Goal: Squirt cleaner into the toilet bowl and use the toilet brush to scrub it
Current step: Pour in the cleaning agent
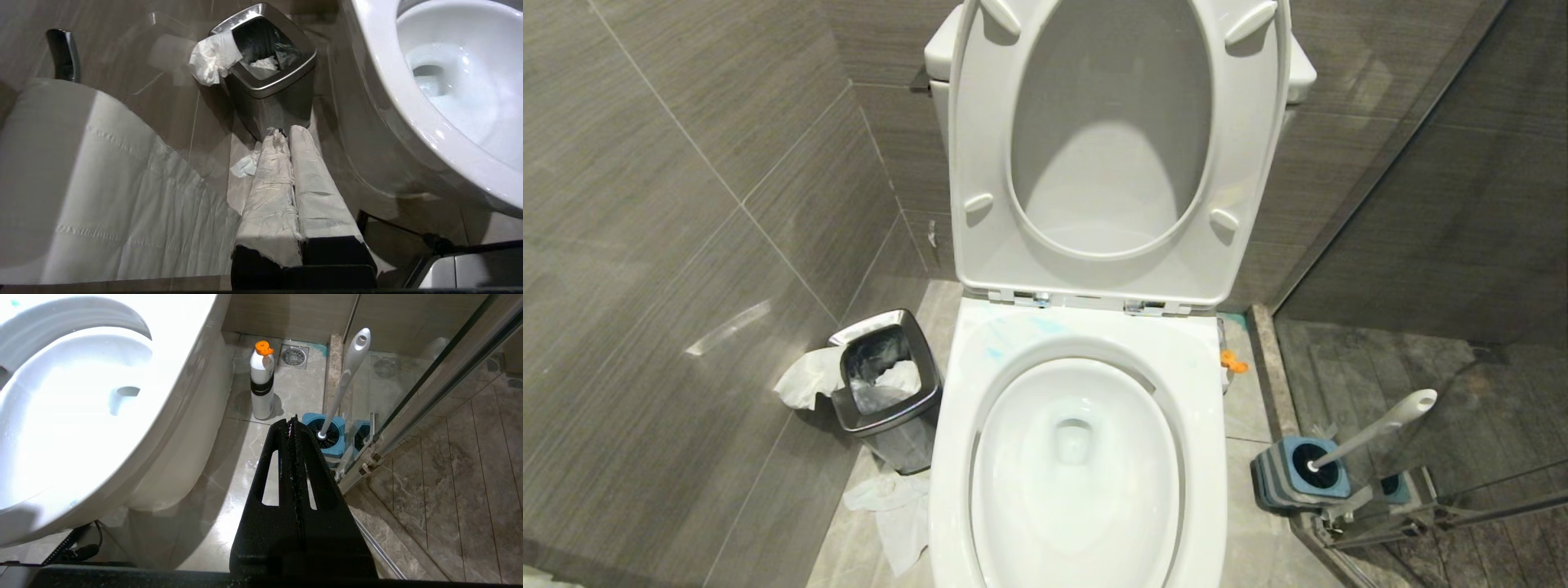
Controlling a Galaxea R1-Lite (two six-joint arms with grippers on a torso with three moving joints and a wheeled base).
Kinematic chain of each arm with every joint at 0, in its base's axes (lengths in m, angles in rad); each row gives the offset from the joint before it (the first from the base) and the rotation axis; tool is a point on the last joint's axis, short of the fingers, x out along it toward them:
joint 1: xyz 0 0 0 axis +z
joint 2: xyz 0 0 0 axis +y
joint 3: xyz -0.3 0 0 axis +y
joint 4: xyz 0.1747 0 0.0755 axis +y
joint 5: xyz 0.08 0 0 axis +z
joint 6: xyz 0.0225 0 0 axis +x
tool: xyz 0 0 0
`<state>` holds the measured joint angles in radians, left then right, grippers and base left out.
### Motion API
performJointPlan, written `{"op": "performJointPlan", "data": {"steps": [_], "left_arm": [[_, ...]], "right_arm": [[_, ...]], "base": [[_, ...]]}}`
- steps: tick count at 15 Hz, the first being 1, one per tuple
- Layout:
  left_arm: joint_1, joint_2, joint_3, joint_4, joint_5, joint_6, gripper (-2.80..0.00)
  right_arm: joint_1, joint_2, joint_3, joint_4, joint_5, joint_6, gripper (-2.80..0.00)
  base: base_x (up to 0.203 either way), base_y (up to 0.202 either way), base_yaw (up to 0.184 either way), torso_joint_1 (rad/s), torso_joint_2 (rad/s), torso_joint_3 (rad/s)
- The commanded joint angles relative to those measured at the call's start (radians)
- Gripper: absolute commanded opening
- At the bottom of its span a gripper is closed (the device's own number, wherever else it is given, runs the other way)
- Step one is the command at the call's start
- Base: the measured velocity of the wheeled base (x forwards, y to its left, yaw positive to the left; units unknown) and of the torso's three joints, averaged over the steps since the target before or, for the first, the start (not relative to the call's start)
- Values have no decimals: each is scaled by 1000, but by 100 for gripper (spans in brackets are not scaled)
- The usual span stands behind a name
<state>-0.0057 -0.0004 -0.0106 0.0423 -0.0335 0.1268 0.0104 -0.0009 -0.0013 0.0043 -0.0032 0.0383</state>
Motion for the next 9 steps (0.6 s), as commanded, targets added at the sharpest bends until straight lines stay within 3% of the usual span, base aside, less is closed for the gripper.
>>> {"op": "performJointPlan", "data": {"steps": [1, 9], "left_arm": [[0, 2, -8, 20, -14, -2, -280], [0, 2, -6, 16, 7, -79, -280]], "right_arm": [[0, 1, 0, 0, 0, -4, -280], [-1, 31, -56, 27, -16, -10, -280]], "base": [[0, 0, 0, 0, 0, 0], [0, 0, 0, 0, 0, 0]]}}
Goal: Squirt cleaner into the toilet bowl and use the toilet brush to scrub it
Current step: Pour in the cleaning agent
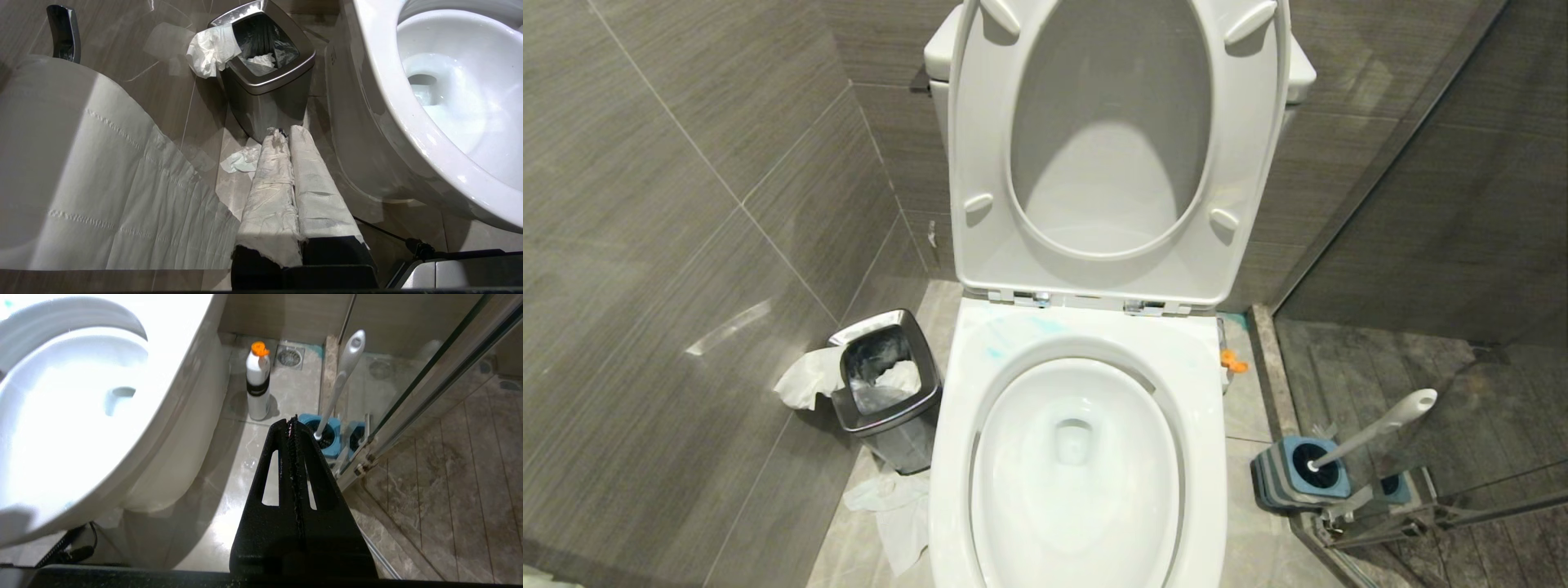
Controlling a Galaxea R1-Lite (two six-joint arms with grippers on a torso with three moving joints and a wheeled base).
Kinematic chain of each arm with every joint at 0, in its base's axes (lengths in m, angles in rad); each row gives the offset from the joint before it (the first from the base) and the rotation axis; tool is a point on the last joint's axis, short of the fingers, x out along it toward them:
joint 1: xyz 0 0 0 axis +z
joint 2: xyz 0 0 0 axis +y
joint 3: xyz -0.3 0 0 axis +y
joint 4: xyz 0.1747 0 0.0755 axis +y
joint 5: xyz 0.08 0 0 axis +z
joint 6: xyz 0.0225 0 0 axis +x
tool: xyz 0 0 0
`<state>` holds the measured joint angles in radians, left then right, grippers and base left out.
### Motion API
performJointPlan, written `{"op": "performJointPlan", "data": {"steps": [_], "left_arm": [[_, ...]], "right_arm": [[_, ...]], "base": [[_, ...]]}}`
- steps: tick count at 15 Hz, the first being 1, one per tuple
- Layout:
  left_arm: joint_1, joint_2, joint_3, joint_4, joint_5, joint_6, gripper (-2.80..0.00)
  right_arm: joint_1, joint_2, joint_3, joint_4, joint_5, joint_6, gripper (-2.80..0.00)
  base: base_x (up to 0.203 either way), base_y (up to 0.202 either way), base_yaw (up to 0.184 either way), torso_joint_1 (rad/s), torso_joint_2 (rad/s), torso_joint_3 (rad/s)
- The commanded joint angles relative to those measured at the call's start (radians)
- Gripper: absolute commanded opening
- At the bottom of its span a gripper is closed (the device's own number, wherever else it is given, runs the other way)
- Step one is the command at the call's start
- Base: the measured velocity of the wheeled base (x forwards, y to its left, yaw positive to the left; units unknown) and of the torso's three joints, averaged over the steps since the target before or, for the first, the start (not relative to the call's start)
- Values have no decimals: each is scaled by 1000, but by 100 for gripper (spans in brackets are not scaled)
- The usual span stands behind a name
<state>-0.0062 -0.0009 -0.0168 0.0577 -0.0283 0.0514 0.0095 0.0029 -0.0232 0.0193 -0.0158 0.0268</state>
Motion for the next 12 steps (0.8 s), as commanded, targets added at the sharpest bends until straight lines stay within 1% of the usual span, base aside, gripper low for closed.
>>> {"op": "performJointPlan", "data": {"steps": [1, 3, 5, 7, 9, 12], "left_arm": [[0, 2, 0, 1, 3, -5, -280], [0, 2, 0, 1, 2, -4, -280], [0, 2, 0, 1, 4, -5, -280], [0, 2, -1, 1, 1, -7, -280], [0, 2, 0, 1, 2, -7, -280], [0, 2, 0, 1, 2, -7, -280]], "right_arm": [[0, 84, -71, 27, -9, 5, -280], [1, 267, -170, 40, -34, 44, -280], [1, 484, -269, 42, -64, 106, -280], [1, 641, -350, 5, -89, 152, -280], [1, 703, -391, -50, -104, 183, -280], [1, 698, -376, -50, -105, 183, -280]], "base": [[0, 0, 0, 0, 0, 0], [0, 0, 0, 0, 0, 0], [0, 0, 0, 0, 0, 0], [0, 0, 0, 0, 0, 0], [0, 0, 0, 0, 0, 0], [0, 0, 0, 0, 0, 0]]}}
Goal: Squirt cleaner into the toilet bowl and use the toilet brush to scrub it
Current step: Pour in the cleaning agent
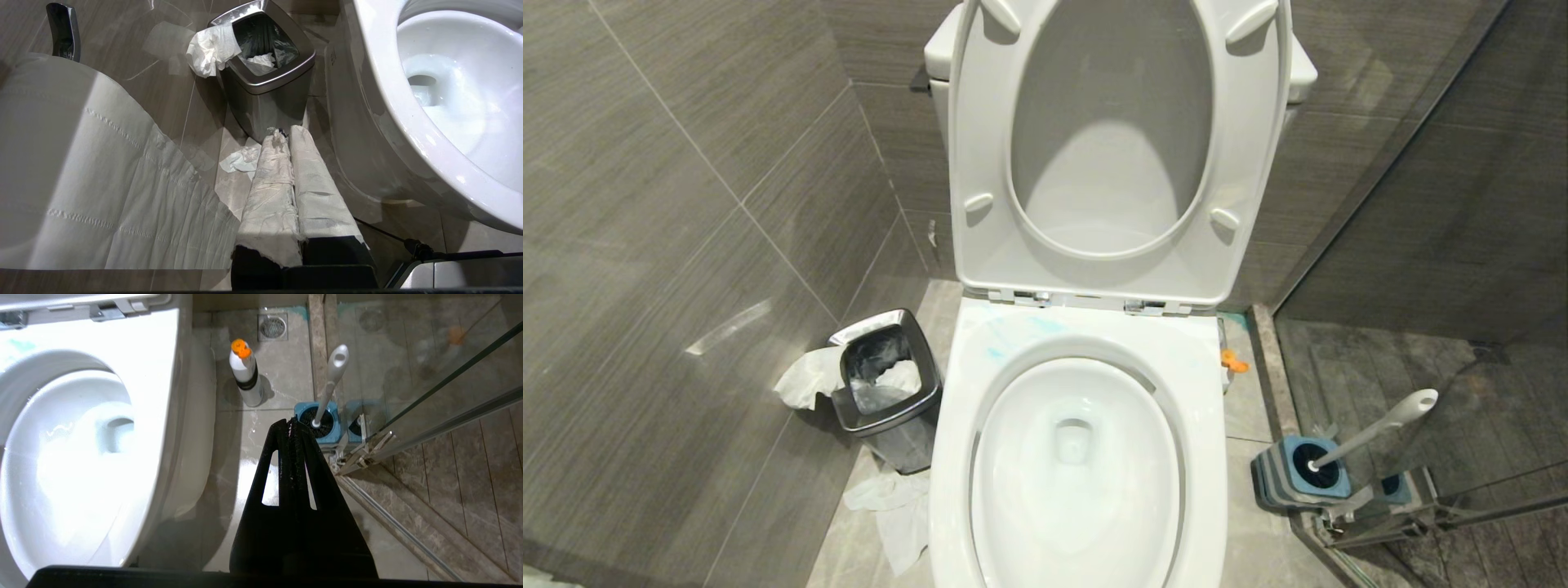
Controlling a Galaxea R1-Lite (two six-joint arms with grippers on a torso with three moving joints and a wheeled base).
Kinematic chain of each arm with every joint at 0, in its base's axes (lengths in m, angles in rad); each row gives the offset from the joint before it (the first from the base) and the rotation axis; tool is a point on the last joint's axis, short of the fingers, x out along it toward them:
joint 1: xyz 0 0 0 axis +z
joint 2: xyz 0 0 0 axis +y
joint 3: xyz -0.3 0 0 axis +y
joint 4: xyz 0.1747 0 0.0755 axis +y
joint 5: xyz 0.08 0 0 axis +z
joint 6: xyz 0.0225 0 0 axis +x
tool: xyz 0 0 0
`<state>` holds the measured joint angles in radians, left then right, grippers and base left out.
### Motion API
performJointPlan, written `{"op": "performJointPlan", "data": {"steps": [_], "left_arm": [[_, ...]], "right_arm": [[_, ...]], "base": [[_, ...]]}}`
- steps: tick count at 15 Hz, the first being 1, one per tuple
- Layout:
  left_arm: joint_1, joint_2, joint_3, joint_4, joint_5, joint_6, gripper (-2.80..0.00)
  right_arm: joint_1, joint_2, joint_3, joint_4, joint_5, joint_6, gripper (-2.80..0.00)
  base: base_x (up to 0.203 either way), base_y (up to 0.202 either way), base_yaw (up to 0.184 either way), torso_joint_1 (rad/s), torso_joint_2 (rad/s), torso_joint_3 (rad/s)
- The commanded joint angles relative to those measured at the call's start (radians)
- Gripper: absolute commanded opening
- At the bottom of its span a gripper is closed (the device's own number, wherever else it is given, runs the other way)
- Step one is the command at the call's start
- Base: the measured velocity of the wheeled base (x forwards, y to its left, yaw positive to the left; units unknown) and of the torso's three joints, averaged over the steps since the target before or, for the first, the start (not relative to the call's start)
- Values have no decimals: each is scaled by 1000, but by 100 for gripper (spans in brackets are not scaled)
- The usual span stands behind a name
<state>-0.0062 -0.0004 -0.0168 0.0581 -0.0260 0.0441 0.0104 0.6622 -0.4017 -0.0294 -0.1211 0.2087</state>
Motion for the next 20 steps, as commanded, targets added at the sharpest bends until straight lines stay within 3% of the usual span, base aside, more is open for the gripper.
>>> {"op": "performJointPlan", "data": {"steps": [1, 15, 20], "left_arm": [[0, 2, 0, 0, 0, 0, -280], [0, 2, -2, 2, 0, 3, -280], [0, 2, -2, 3, -2, 5, -280]], "right_arm": [[0, 37, 4, -1, 0, 0, -280], [2, 67, 10, -1, 9, -2, -280], [2, 182, -6, -43, 6, 5, -280]], "base": [[0, 0, 0, 0, 0, 0], [0, 0, 0, 0, 0, 0], [0, 0, 0, 2, 2, -130]]}}
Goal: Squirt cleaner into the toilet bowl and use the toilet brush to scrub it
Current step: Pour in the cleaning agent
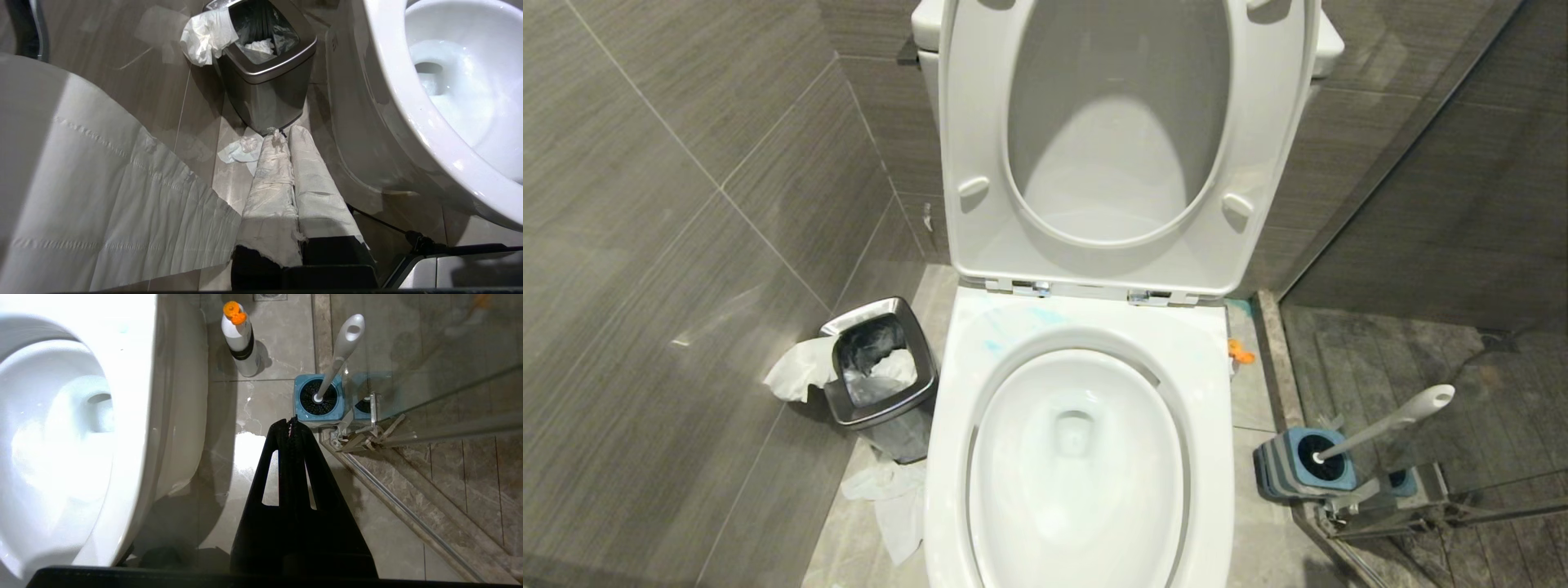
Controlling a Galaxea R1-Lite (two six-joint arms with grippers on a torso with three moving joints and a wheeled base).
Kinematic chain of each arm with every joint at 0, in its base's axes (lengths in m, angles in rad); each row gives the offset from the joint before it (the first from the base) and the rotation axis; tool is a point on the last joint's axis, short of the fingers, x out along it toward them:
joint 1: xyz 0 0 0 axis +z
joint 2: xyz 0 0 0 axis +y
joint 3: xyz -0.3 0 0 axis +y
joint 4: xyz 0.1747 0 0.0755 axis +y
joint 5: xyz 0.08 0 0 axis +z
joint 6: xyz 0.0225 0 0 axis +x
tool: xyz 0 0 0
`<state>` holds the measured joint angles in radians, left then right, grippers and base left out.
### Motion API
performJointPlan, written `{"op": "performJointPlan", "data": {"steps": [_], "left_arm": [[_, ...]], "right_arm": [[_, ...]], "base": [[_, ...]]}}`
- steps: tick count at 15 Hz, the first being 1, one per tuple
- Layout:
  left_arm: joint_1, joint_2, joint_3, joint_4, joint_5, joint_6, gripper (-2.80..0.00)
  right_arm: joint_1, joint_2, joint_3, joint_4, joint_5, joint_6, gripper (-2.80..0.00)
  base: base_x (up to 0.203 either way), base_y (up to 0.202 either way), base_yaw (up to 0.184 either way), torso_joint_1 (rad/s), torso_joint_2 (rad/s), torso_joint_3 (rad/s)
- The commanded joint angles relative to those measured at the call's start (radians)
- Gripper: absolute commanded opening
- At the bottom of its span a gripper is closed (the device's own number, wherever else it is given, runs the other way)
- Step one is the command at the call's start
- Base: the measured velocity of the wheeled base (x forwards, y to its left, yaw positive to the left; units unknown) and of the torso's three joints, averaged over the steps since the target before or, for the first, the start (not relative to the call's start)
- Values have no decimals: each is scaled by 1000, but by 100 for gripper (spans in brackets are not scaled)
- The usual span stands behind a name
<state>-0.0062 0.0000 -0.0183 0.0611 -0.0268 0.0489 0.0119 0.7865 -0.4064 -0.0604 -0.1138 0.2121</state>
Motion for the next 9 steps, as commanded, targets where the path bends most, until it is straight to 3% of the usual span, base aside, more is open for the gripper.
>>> {"op": "performJointPlan", "data": {"steps": [1, 9], "left_arm": [[0, 2, 0, 0, -1, 0, -280], [0, 2, 0, 0, -1, 5, -280]], "right_arm": [[0, 84, 2, -30, -1, 2, -280], [31, 123, 57, -42, 46, -5, -280]], "base": [[0, 0, 0, 5, -2, -192], [0, 0, 0, 5, 3, -196]]}}
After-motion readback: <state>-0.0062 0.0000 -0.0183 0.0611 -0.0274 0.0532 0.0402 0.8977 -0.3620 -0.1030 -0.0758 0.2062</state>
